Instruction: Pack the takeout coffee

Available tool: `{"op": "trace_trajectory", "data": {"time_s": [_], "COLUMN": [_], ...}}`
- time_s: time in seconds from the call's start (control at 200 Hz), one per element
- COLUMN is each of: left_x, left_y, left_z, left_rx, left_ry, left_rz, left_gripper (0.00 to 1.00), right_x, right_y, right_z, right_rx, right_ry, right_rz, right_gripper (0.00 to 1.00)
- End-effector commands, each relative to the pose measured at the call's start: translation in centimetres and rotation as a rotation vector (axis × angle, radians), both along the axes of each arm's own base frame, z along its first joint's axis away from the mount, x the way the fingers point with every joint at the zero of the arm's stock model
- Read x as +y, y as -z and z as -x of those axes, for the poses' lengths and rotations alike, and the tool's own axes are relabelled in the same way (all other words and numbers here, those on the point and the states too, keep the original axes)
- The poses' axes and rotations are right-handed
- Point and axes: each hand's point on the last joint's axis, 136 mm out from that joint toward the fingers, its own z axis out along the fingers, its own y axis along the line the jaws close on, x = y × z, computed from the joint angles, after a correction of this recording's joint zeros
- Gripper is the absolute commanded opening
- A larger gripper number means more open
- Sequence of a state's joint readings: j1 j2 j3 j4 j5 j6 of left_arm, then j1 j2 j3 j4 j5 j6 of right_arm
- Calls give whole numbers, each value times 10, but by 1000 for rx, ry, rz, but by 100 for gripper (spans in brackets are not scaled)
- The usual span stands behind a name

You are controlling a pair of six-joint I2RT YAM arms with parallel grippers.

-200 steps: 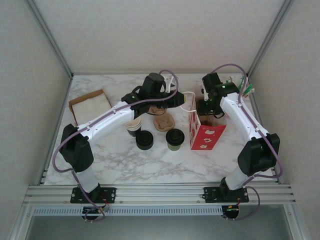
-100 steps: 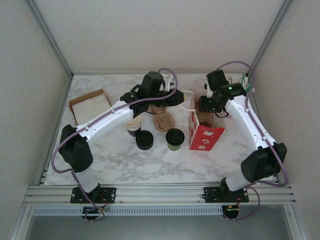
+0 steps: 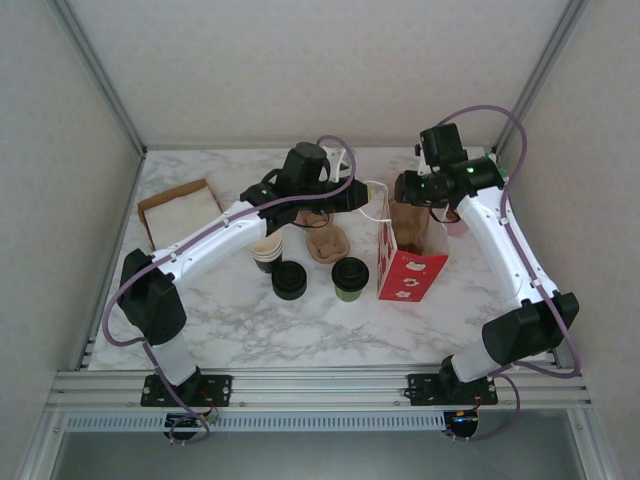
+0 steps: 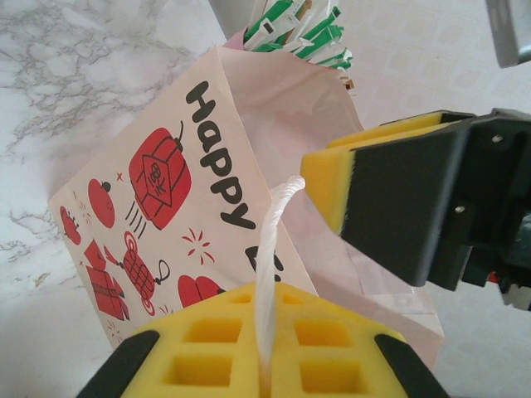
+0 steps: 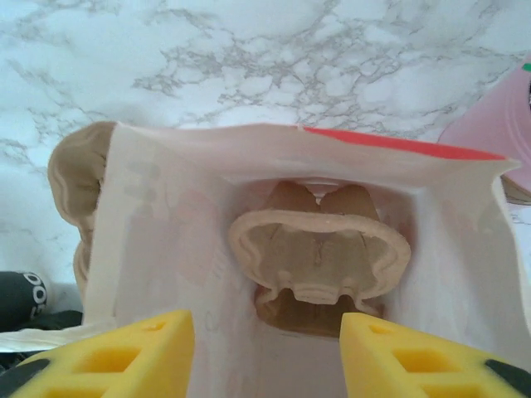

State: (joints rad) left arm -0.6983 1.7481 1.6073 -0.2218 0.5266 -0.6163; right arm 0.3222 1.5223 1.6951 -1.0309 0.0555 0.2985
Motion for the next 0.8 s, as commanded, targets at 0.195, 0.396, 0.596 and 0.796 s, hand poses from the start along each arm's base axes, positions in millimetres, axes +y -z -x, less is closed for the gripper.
{"op": "trace_trajectory", "data": {"time_s": [0.195,0.396,0.596,0.796], "left_x": [-2,-2,-2,0], "left_y": [-11,-13,-11,-6], "left_z": [0,-1,0,0], "left_rx": [-31,-39,-35,-26], "left_ry": [18,21,23,17], "left_rz": [17,15,10,-4], "left_gripper": [15,17,26,24], "right_x": [9,10,18,22], "right_y": [-10,-13,-12,-20], "right_z": [-19,-26,-30,-14], "right_rx": [-25,-31,-26,-27], "right_ry": [23,35,20,-4], "right_rz": [-54,-57,-85,-136], "right_gripper": [52,53,52,50]}}
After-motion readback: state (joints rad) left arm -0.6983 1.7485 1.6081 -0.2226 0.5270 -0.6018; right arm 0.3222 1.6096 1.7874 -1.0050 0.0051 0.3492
